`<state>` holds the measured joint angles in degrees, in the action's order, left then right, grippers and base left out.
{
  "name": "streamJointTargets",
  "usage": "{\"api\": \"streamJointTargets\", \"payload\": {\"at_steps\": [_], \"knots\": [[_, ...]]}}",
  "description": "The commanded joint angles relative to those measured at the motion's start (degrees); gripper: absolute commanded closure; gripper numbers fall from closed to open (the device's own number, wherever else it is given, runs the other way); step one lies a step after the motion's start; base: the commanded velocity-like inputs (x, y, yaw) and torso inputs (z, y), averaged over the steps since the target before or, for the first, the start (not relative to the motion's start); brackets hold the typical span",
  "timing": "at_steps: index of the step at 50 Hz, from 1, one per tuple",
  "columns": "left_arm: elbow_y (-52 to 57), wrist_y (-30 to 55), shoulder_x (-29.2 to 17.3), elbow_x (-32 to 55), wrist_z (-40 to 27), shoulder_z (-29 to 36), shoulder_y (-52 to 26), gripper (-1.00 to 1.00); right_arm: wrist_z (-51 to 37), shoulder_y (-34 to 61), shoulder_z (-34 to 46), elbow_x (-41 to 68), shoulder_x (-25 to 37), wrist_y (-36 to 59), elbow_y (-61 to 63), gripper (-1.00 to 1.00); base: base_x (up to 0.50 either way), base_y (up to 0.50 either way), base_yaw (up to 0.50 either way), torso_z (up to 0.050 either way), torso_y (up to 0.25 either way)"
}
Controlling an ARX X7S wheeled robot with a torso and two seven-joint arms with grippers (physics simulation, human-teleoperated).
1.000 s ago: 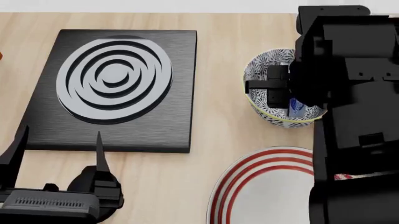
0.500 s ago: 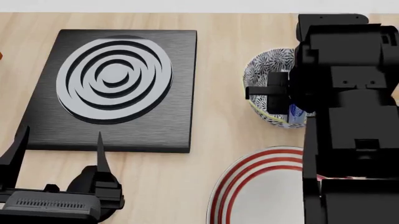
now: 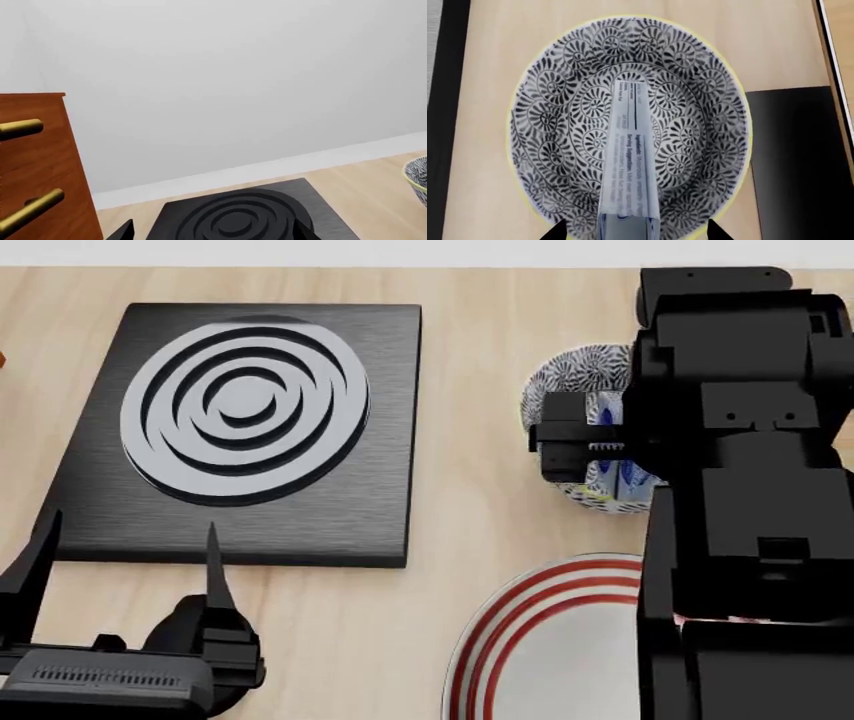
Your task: Pick up the cream cheese and put it in the bowl.
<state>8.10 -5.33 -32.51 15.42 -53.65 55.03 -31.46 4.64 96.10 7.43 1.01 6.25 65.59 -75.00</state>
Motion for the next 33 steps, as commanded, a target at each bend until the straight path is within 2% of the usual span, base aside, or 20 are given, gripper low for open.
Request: {"api": "streamJointTargets", "payload": {"at_steps": [1, 5, 7, 9, 12, 14, 17, 19, 20, 25, 29, 33], "knots": [[-0.03, 0.00, 0.01, 0.15, 0.11, -0.19, 0.06, -1.00, 0.20, 2.33, 0.11, -1.04, 0.08, -0.71, 0.05, -1.00, 0.00, 0.00, 0.00, 0.000, 0.000], [-0.40, 0.07, 0.22, 0.01, 0.13, -0.13, 0.04, -1.00, 0.80, 5.03, 0.51, -1.12, 0.30, -0.83, 0.21, -1.00, 0.00, 0.00, 0.00, 0.000, 0.000], [-0.53, 0.04, 0.28, 0.02, 0.19, -0.13, 0.04, -1.00, 1.59, 4.33, 1.21, -1.38, 0.59, 2.50, 6.23, -1.00, 0.00, 0.00, 0.00, 0.000, 0.000], [-0.93, 0.07, 0.46, 0.17, 0.40, -0.12, -0.07, -1.00, 2.16, 0.34, 1.52, -1.23, 1.65, 12.52, 22.43, -1.00, 0.00, 0.00, 0.00, 0.000, 0.000], [-1.31, 0.31, 0.68, 0.02, 0.45, -0.03, -0.18, -1.00, 2.99, -2.49, 2.32, -0.94, 2.78, 20.97, 35.80, -1.00, 0.00, 0.00, 0.00, 0.000, 0.000], [-1.40, 0.12, 0.64, 0.40, 0.70, -0.17, -0.20, -1.00, 3.02, -3.10, 1.52, -0.73, 3.30, 24.32, 40.91, -1.00, 0.00, 0.00, 0.00, 0.000, 0.000], [-2.08, 0.02, 0.93, 0.42, 0.84, -0.14, -0.23, -1.00, 1.35, -2.64, 1.56, 1.66, 4.53, 24.41, 43.10, -1.00, 0.00, 0.00, 0.00, 0.000, 0.000], [-2.35, 0.07, 1.02, 0.61, 1.00, -0.16, -0.27, -1.00, -15.84, -2.74, 6.46, 18.85, 13.56, 24.40, 46.66, -1.00, 0.00, 0.00, 0.00, 0.000, 0.000], [-2.45, -0.04, 1.04, 0.66, 1.11, -0.18, -0.29, -1.00, -24.44, -3.80, 6.35, 27.44, 16.17, 24.38, 49.27, -1.00, 0.00, 0.00, 0.00, 0.000, 0.000], [-3.12, -0.07, 1.32, 0.85, 1.36, -0.19, -0.35, -1.00, -67.41, -8.47, 5.58, 70.41, 23.08, 24.01, 58.41, -1.00, 0.00, 0.00, 0.00, 0.000, 0.000], [-3.13, -0.39, 1.27, 1.00, 1.55, -0.25, -0.23, -1.00, -79.59, -17.20, 1.95, 104.48, 26.95, 20.87, 70.37, -1.00, 0.00, 0.00, 0.00, 0.000, 0.000], [-4.59, -0.54, 1.88, 0.91, 1.94, -0.08, -0.42, -1.00, -83.47, -26.60, -2.58, 109.97, 29.76, 17.21, 82.44, -1.00, 0.00, 0.00, 0.00, 0.000, 0.000]]}}
